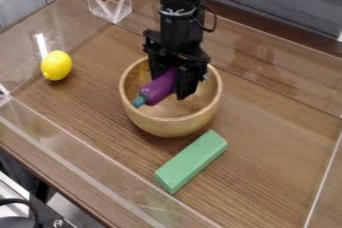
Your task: Remove the purple eggplant from inside the brown bowl and put it on the table
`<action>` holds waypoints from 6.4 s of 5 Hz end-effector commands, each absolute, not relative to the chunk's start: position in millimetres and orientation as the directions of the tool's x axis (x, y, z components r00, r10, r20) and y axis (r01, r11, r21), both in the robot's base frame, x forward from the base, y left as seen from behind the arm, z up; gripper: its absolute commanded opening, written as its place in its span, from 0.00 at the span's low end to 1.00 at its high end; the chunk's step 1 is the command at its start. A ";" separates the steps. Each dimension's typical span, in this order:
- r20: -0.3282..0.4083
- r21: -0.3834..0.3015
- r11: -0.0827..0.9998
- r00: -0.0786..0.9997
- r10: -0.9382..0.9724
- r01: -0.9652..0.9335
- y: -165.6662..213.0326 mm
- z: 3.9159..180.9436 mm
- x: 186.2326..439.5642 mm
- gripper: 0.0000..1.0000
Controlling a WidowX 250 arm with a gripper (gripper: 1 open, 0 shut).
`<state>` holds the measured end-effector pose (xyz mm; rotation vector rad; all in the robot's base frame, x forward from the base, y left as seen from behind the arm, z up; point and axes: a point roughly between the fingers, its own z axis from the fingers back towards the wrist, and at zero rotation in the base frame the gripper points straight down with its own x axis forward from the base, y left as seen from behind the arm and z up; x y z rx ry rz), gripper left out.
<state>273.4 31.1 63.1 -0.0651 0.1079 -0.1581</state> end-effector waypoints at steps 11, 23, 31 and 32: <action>-0.018 -0.084 0.991 0.994 -0.106 0.104 16.2 88.9 289.4 0.00; -0.029 -0.081 0.996 0.999 -0.046 0.043 15.0 67.2 305.3 0.00; -0.032 -0.098 0.995 0.999 -0.016 0.012 14.0 76.7 302.9 0.00; -0.030 -0.105 0.994 0.999 -0.011 0.007 13.9 81.8 301.5 0.00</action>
